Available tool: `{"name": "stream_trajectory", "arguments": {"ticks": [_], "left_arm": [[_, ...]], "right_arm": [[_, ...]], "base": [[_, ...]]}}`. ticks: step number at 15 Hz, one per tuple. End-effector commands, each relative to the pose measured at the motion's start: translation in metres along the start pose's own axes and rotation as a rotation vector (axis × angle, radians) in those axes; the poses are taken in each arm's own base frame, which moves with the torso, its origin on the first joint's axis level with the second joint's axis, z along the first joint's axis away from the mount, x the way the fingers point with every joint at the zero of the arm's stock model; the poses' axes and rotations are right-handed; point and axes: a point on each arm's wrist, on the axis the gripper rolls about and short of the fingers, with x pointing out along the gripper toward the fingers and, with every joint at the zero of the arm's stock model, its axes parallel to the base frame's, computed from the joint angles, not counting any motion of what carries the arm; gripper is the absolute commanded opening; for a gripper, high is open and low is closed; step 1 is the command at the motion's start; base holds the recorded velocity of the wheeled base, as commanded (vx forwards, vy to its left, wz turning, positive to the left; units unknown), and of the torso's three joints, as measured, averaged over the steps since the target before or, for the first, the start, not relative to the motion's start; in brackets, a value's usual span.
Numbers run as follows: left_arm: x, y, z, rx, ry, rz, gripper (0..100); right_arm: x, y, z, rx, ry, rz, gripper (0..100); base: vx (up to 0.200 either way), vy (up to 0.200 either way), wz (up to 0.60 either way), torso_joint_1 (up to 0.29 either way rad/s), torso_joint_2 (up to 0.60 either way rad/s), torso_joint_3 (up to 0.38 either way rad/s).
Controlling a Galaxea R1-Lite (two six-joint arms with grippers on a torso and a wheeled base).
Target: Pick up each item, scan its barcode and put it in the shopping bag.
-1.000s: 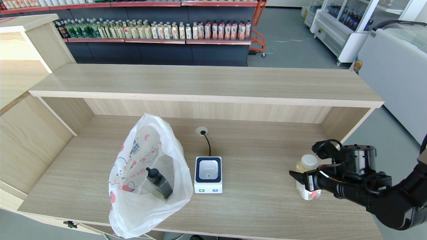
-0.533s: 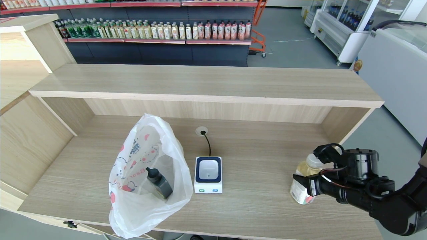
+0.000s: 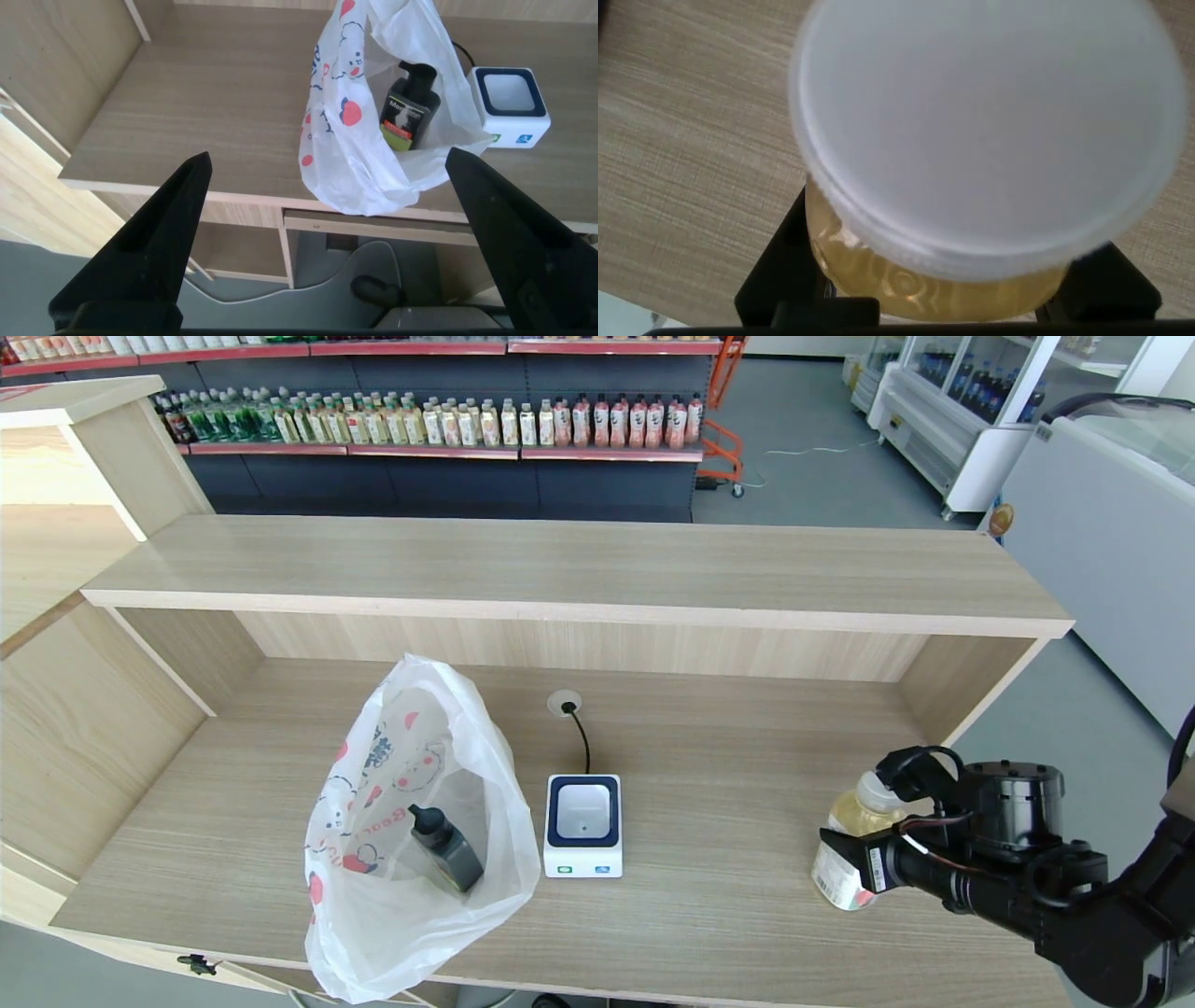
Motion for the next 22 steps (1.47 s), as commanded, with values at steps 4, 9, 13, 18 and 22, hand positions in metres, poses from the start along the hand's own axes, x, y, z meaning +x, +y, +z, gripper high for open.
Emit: {"name": "stream_trajectory", "arguments": {"ticks": [4, 9, 13, 18, 22], "left_arm": [[0.000, 0.000, 0.000, 0.000, 0.000, 0.000, 100], [0.000, 0.000, 0.000, 0.000, 0.000, 0.000, 100], [0.000, 0.000, 0.000, 0.000, 0.000, 0.000, 100], [0.000, 0.000, 0.000, 0.000, 0.000, 0.000, 100], [0.000, 0.000, 0.000, 0.000, 0.000, 0.000, 100]], "right_arm": [[0.004, 0.000, -0.009, 0.001, 0.019, 0.000, 0], [0.005, 0.000, -0.005, -0.008, -0.019, -0.002, 0], [-0.028, 0.000, 0.046, 0.068, -0.249, 0.181, 0], [-0.067, 0.005, 0.076, 0.214, -0.308, 0.507, 0], [-0.075, 0.034, 0.080, 0.253, -0.258, 0.751, 0]], "base": [[0.000, 0.000, 0.00, 0.000, 0.00, 0.000], [0.000, 0.000, 0.00, 0.000, 0.00, 0.000], [0.000, 0.000, 0.00, 0.000, 0.00, 0.000], [0.000, 0.000, 0.00, 0.000, 0.00, 0.000], [0.000, 0.000, 0.00, 0.000, 0.00, 0.000]]}}
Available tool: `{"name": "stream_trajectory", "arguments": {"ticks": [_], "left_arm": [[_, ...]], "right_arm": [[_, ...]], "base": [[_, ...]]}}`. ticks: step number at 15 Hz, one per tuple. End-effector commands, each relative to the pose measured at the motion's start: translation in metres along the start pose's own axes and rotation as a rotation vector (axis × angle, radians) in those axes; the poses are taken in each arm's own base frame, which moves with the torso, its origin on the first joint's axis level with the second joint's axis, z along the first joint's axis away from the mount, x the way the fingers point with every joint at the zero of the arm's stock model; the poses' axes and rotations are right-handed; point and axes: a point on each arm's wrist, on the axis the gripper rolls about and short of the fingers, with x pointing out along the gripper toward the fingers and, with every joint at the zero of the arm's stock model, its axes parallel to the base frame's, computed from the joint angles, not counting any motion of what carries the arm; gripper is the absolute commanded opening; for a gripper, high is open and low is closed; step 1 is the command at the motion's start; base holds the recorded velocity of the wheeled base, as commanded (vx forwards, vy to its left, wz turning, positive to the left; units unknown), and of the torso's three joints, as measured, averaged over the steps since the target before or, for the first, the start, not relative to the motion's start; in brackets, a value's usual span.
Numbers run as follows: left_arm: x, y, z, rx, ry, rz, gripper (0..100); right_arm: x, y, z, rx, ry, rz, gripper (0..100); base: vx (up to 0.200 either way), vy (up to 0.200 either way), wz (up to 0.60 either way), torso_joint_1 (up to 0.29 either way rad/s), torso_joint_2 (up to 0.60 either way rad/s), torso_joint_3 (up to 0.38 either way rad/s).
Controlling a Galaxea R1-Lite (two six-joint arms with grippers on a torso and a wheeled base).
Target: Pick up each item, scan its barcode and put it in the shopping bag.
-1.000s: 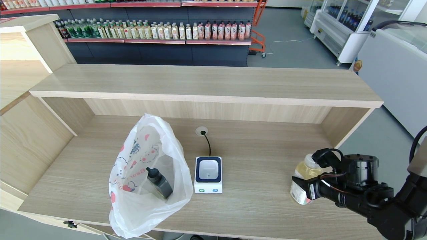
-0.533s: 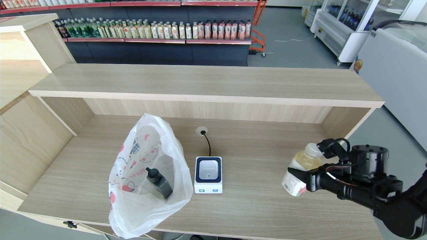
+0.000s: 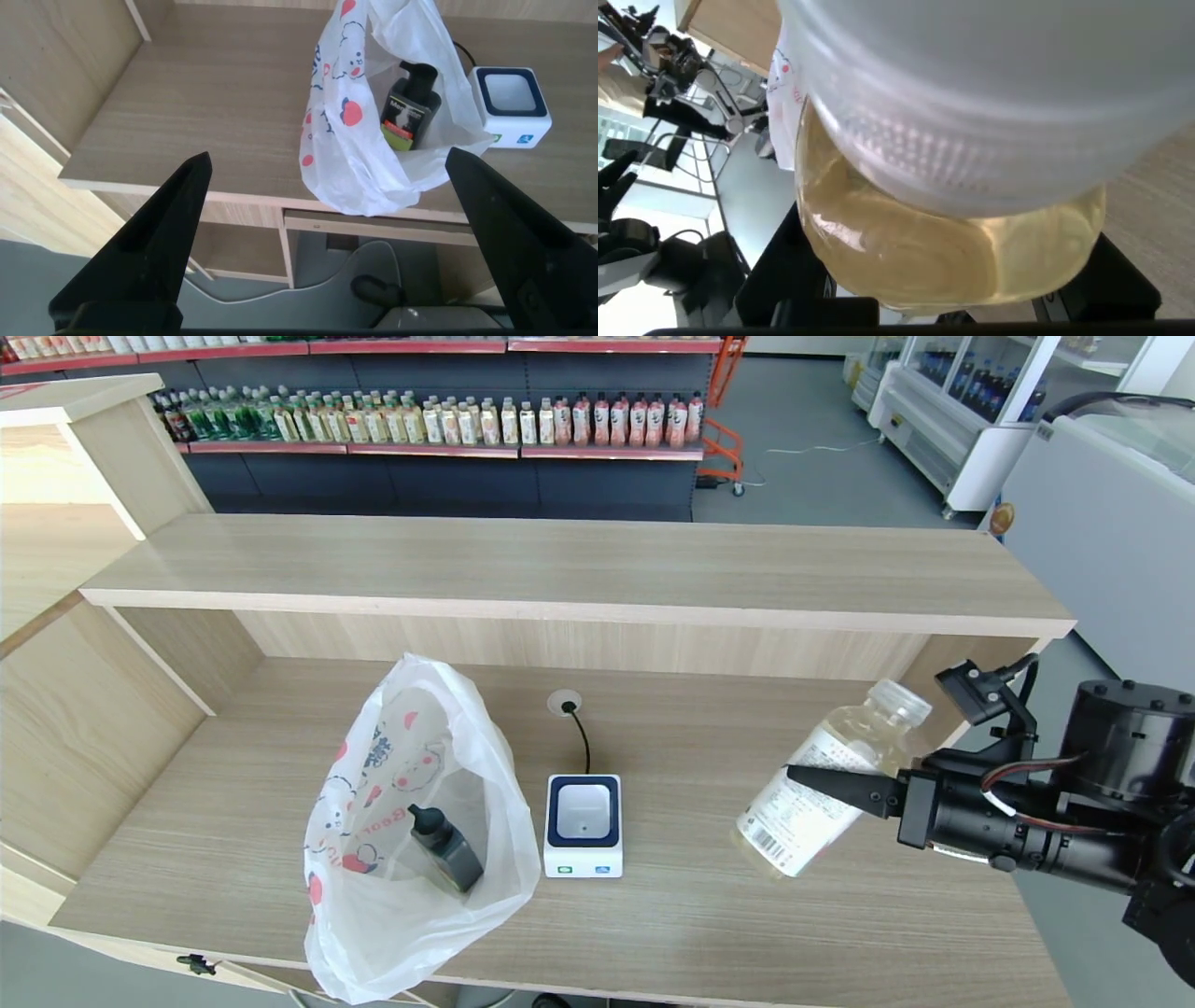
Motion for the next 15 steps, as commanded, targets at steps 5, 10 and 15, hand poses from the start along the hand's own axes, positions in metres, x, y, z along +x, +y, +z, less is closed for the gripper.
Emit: {"name": "stream_trajectory", "arguments": {"ticks": [5, 10, 15], "left_arm": [[0.000, 0.000, 0.000, 0.000, 0.000, 0.000, 100], [0.000, 0.000, 0.000, 0.000, 0.000, 0.000, 100], [0.000, 0.000, 0.000, 0.000, 0.000, 0.000, 100]], "right_arm": [[0.022, 0.035, -0.018, 0.001, 0.091, 0.156, 0], [0.031, 0.042, -0.025, 0.019, 0.123, 0.192, 0], [0.037, 0.054, -0.027, 0.038, 0.139, 0.237, 0]], "base": [[0.000, 0.000, 0.00, 0.000, 0.00, 0.000], [0.000, 0.000, 0.00, 0.000, 0.00, 0.000], [0.000, 0.000, 0.00, 0.000, 0.00, 0.000]]}}
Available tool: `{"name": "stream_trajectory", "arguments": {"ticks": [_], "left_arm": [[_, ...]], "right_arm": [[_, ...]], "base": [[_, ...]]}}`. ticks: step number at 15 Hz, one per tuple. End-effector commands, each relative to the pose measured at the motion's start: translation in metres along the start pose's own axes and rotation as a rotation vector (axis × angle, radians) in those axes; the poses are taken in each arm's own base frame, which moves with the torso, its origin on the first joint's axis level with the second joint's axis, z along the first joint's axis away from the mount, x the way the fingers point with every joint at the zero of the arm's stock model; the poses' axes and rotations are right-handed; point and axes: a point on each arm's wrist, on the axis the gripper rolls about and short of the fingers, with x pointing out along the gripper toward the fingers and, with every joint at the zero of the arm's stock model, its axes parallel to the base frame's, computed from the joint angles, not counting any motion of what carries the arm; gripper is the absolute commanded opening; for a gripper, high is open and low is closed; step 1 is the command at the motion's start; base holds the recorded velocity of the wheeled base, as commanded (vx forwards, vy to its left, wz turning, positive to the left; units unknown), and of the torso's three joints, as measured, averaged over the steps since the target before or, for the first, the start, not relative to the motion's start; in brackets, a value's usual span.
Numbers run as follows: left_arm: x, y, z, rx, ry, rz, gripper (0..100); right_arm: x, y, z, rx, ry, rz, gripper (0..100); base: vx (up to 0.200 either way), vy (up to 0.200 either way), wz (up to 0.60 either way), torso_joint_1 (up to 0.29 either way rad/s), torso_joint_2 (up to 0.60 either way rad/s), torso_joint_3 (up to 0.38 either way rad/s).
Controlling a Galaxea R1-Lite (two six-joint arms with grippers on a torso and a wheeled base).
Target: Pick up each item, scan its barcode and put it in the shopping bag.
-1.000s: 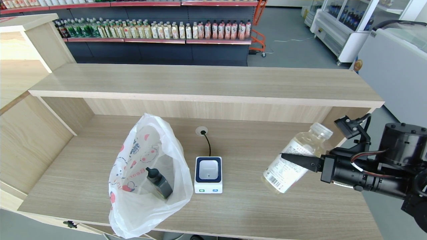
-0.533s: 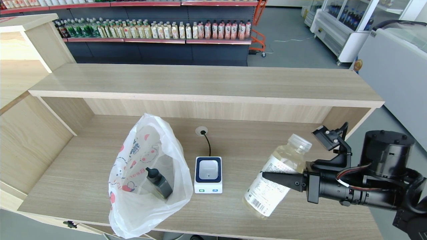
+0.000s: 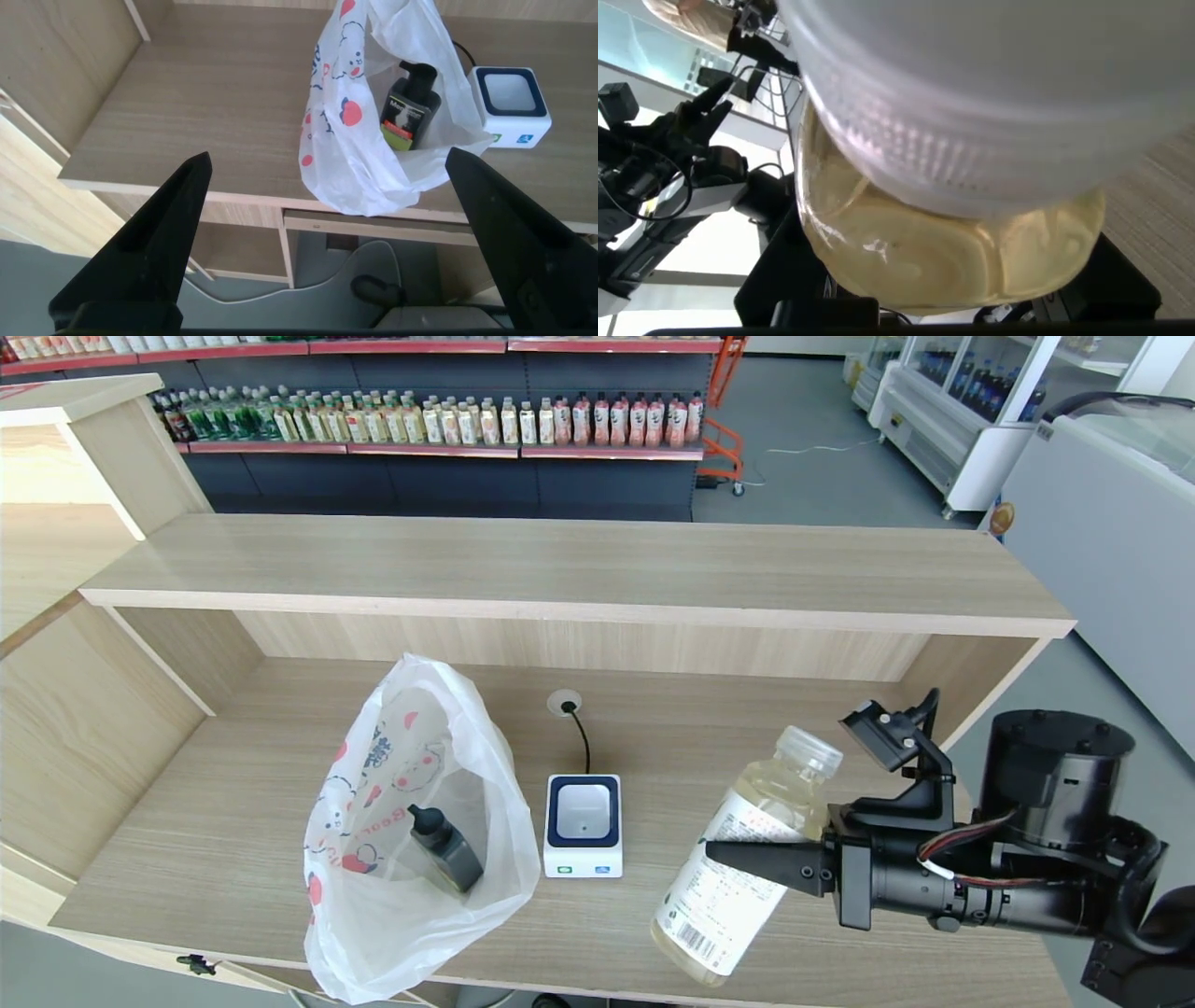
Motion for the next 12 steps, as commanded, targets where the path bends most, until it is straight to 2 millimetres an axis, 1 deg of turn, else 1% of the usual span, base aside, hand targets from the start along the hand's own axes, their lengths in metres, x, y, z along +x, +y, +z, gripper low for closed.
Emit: {"name": "stream_trajectory", "arguments": {"ticks": [1, 4, 12], "left_arm": [[0.0000, 0.0000, 0.0000, 0.000, 0.000, 0.000, 100], [0.0000, 0.0000, 0.0000, 0.000, 0.000, 0.000, 100], [0.0000, 0.0000, 0.0000, 0.000, 0.000, 0.000, 100]], "right_arm": [[0.0015, 0.0019, -0.0010, -0.001, 0.005, 0.009, 0], [0.0015, 0.0031, -0.0020, 0.001, 0.010, 0.010, 0], [-0.0065, 0.0095, -0.0031, -0.005, 0.003, 0.011, 0]], "base": [[0.000, 0.000, 0.00, 0.000, 0.00, 0.000], [0.000, 0.000, 0.00, 0.000, 0.00, 0.000], [0.000, 0.000, 0.00, 0.000, 0.00, 0.000]]}}
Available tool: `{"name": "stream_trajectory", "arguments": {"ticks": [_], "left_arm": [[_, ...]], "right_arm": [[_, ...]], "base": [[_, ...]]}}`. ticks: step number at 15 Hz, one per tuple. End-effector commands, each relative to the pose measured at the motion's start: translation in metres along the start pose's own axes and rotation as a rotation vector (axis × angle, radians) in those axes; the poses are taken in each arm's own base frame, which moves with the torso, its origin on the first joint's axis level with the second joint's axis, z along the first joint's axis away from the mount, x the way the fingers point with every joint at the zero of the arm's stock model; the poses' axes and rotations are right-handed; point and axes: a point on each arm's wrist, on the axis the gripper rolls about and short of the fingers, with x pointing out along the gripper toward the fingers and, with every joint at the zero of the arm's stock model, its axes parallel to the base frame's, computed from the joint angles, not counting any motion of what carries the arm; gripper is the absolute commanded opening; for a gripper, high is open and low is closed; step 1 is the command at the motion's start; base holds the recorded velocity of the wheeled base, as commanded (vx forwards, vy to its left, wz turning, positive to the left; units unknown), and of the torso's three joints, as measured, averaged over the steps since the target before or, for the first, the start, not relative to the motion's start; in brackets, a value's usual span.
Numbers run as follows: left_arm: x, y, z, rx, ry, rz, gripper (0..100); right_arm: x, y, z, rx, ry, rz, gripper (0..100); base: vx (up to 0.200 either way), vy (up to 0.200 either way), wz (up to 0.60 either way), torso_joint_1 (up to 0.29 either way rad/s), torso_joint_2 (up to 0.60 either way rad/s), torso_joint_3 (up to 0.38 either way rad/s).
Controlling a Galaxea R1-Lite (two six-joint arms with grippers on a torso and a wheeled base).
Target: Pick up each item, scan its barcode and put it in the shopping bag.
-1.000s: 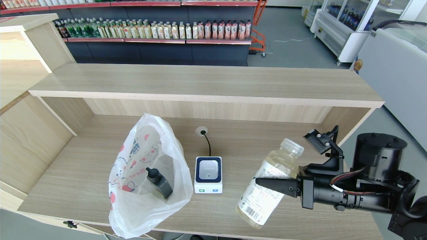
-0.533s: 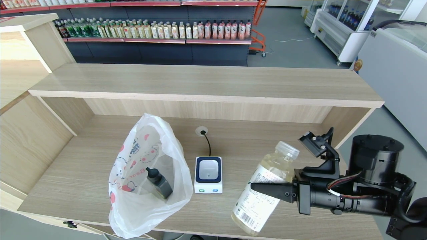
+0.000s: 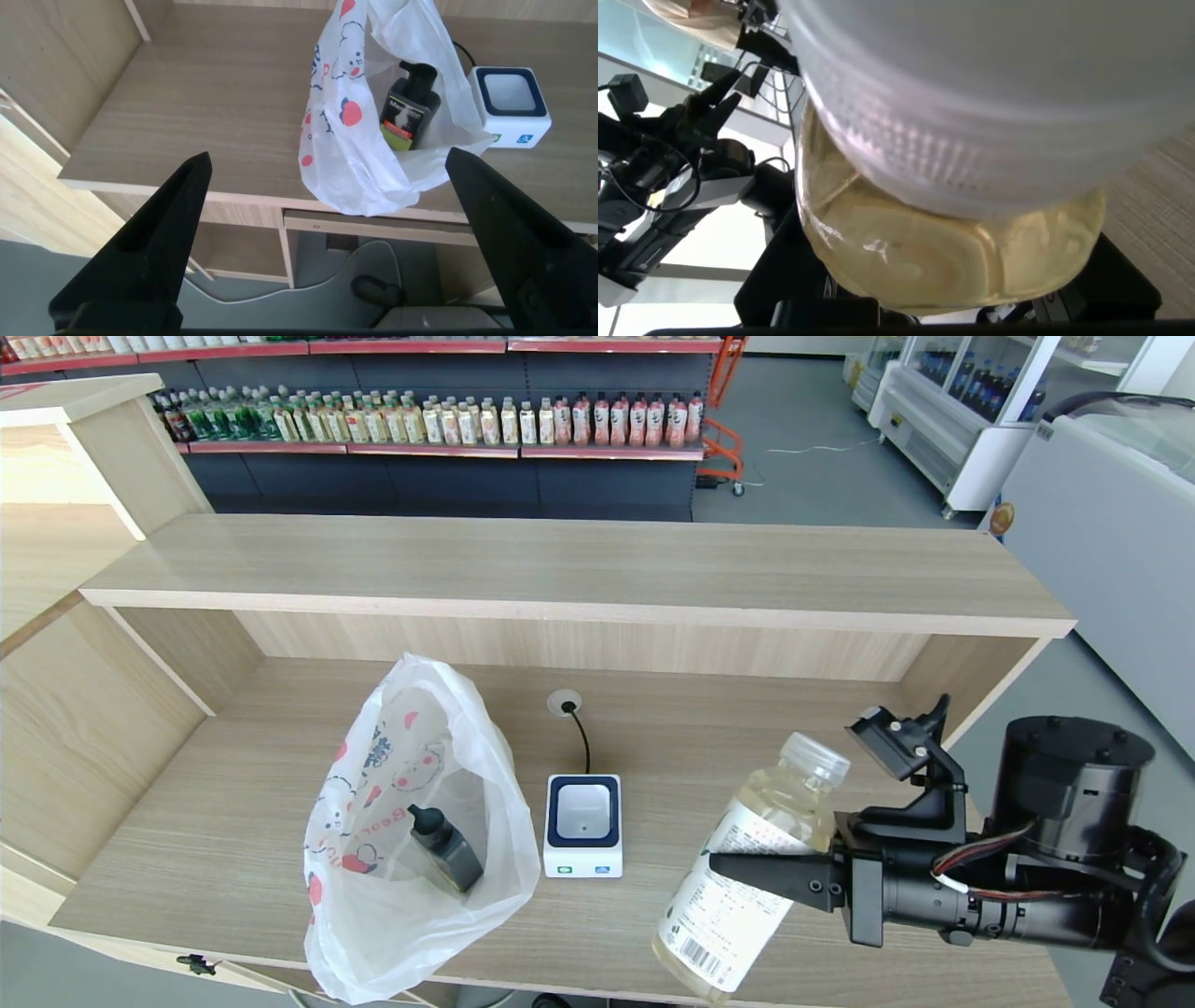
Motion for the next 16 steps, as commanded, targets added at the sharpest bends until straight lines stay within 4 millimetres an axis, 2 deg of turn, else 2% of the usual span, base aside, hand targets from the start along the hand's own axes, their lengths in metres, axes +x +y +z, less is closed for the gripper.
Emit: {"name": "stream_trajectory", "arguments": {"ticks": [1, 4, 6, 9, 10, 11, 13, 14, 16], "left_arm": [[0.000, 0.000, 0.000, 0.000, 0.000, 0.000, 100], [0.000, 0.000, 0.000, 0.000, 0.000, 0.000, 100], [0.000, 0.000, 0.000, 0.000, 0.000, 0.000, 100], [0.000, 0.000, 0.000, 0.000, 0.000, 0.000, 100], [0.000, 0.000, 0.000, 0.000, 0.000, 0.000, 100], [0.000, 0.000, 0.000, 0.000, 0.000, 0.000, 100], [0.000, 0.000, 0.000, 0.000, 0.000, 0.000, 100], [0.000, 0.000, 0.000, 0.000, 0.000, 0.000, 100], [0.000, 0.000, 0.000, 0.000, 0.000, 0.000, 100]], "right_arm": [[-0.003, 0.002, 0.000, -0.003, -0.004, 0.001, 0], [-0.008, 0.006, 0.002, -0.030, -0.018, 0.000, 0], [-0.020, 0.006, 0.008, -0.162, -0.073, -0.085, 0], [-0.064, -0.012, 0.017, -0.449, -0.108, -0.479, 0], [-0.087, -0.018, 0.018, -0.554, -0.063, -0.681, 0], [-0.102, -0.020, 0.017, -0.624, -0.024, -0.776, 0], [-0.121, -0.022, 0.020, -0.742, 0.014, -0.881, 0], [-0.126, -0.023, 0.022, -0.856, 0.065, -0.915, 0], [-0.127, -0.022, 0.022, -1.037, 0.154, -0.917, 0]], "base": [[0.000, 0.000, 0.00, 0.000, 0.00, 0.000], [0.000, 0.000, 0.00, 0.000, 0.00, 0.000], [0.000, 0.000, 0.00, 0.000, 0.00, 0.000], [0.000, 0.000, 0.00, 0.000, 0.00, 0.000], [0.000, 0.000, 0.00, 0.000, 0.00, 0.000], [0.000, 0.000, 0.00, 0.000, 0.00, 0.000], [0.000, 0.000, 0.00, 0.000, 0.00, 0.000], [0.000, 0.000, 0.00, 0.000, 0.00, 0.000], [0.000, 0.000, 0.00, 0.000, 0.00, 0.000]]}}
